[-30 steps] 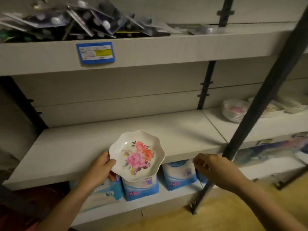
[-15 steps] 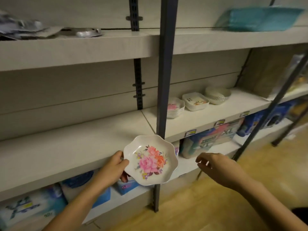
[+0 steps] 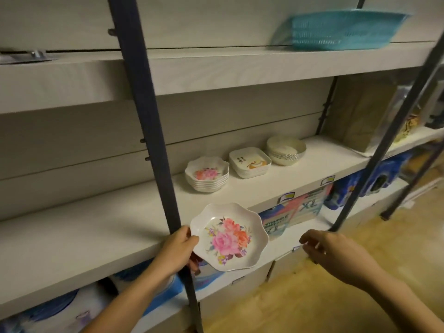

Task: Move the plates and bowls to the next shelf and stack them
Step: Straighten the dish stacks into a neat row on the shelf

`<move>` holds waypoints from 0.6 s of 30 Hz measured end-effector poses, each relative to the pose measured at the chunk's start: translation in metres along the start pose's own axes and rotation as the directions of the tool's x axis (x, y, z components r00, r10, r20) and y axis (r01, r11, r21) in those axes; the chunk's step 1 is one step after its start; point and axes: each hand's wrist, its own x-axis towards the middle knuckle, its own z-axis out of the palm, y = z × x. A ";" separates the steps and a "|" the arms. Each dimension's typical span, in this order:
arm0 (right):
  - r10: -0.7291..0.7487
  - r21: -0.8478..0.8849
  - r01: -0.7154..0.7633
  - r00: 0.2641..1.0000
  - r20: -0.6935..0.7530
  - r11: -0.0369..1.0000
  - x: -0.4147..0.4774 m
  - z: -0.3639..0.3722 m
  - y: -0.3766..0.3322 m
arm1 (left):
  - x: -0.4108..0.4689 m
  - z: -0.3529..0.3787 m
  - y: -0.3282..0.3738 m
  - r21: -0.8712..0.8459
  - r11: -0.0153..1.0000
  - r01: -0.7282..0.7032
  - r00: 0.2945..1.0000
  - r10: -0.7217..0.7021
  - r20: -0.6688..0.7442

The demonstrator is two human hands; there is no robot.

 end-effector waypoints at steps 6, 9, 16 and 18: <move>-0.036 -0.019 0.036 0.999 0.025 0.999 0.055 -0.026 0.047 | 0.055 0.030 0.028 -0.098 0.995 0.026 0.982 -0.044 -0.184; -0.087 -0.019 0.087 0.996 0.024 0.996 0.083 -0.040 0.060 | 0.077 0.037 0.040 -0.070 0.998 0.006 0.950 -0.028 -0.310; -0.260 -0.005 0.262 0.960 0.100 0.965 0.164 -0.049 0.068 | 0.122 0.036 0.061 -0.055 0.997 0.051 0.844 -0.073 -0.531; -0.315 -0.004 0.319 0.939 0.139 0.948 0.188 -0.053 0.069 | 0.138 0.035 0.064 -0.068 0.996 0.065 0.810 -0.092 -0.580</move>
